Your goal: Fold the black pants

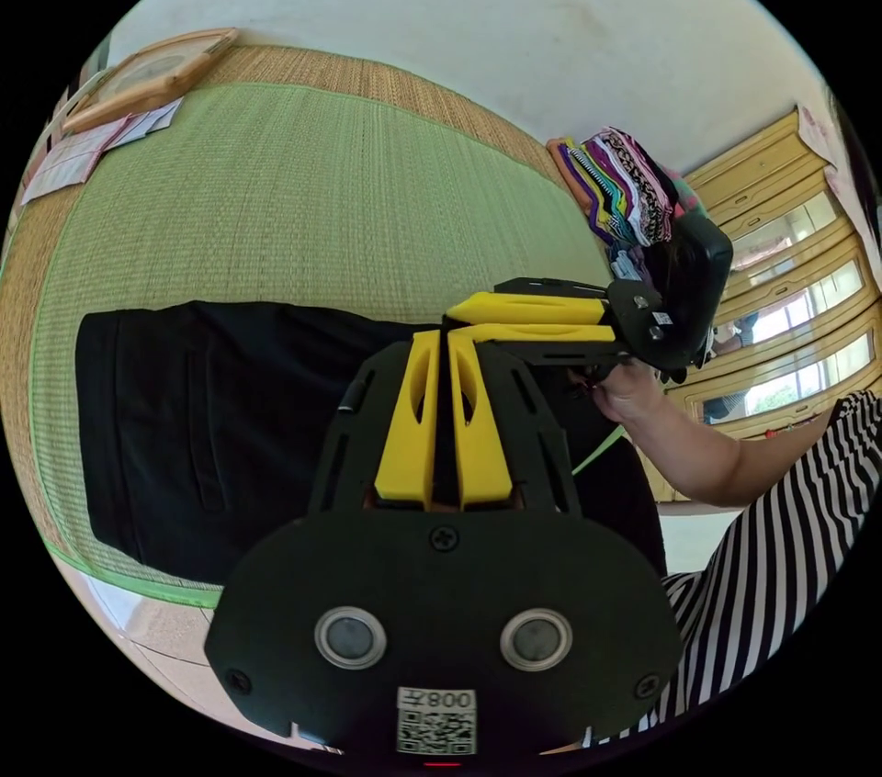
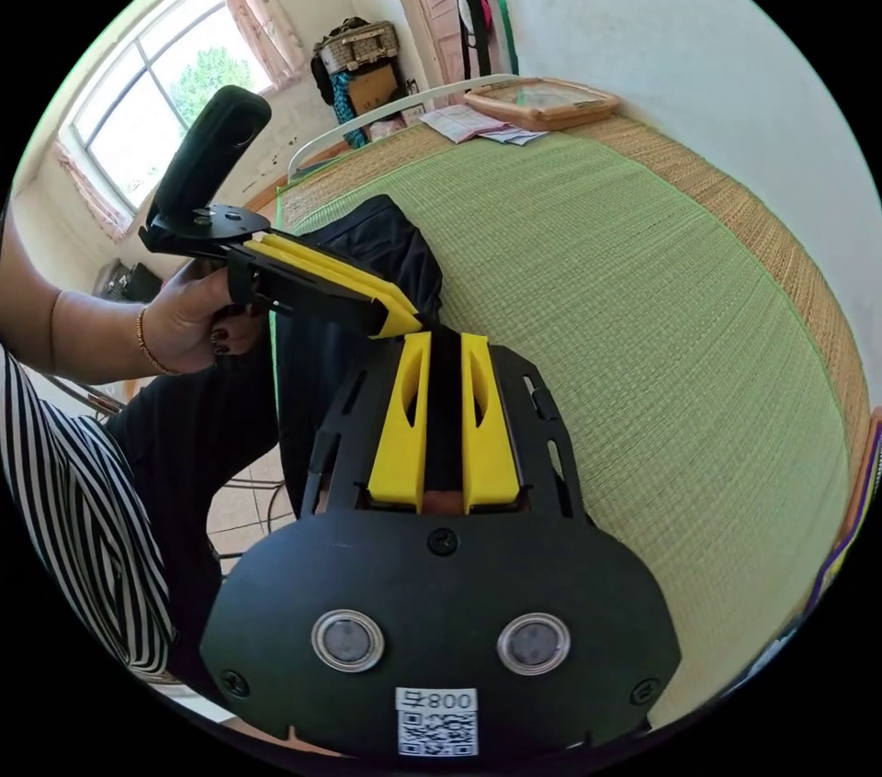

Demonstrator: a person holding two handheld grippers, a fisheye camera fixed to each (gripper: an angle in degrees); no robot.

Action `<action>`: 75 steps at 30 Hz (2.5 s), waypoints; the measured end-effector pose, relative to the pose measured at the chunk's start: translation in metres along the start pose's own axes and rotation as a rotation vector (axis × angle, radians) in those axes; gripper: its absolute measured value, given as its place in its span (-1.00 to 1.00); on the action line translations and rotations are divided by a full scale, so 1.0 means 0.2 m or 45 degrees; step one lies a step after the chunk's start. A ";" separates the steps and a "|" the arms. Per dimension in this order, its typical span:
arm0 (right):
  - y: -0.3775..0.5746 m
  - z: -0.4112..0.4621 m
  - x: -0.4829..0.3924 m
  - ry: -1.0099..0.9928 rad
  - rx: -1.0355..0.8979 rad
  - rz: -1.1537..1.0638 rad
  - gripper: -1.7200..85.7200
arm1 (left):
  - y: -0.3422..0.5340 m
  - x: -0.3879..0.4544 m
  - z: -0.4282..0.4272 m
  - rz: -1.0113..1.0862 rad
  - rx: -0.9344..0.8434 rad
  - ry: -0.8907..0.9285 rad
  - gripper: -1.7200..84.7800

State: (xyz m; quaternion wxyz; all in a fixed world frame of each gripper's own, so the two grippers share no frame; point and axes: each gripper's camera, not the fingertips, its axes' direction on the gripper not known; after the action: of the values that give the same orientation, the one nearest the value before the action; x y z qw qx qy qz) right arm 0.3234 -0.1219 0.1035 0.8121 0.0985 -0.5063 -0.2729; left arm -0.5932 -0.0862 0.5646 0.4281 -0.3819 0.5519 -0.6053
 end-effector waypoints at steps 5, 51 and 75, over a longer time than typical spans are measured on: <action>-0.06 0.02 -0.01 -0.016 -0.046 -0.064 -0.88 | -0.02 0.01 -0.02 0.009 -0.005 0.015 -0.93; 0.11 -0.45 0.09 0.047 -0.083 0.573 -0.96 | -0.29 -0.12 0.51 0.192 -0.113 -0.233 -0.96; 0.45 -0.89 -0.27 0.137 -0.012 0.872 -0.96 | 0.18 -0.72 0.46 -0.050 -0.166 -0.331 -0.96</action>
State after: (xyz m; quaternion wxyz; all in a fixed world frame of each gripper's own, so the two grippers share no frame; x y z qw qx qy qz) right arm 0.4929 -0.0385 0.0182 0.8825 -0.0667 -0.4653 0.0187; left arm -0.4538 0.0173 0.5398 0.4583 -0.4947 0.5224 -0.5218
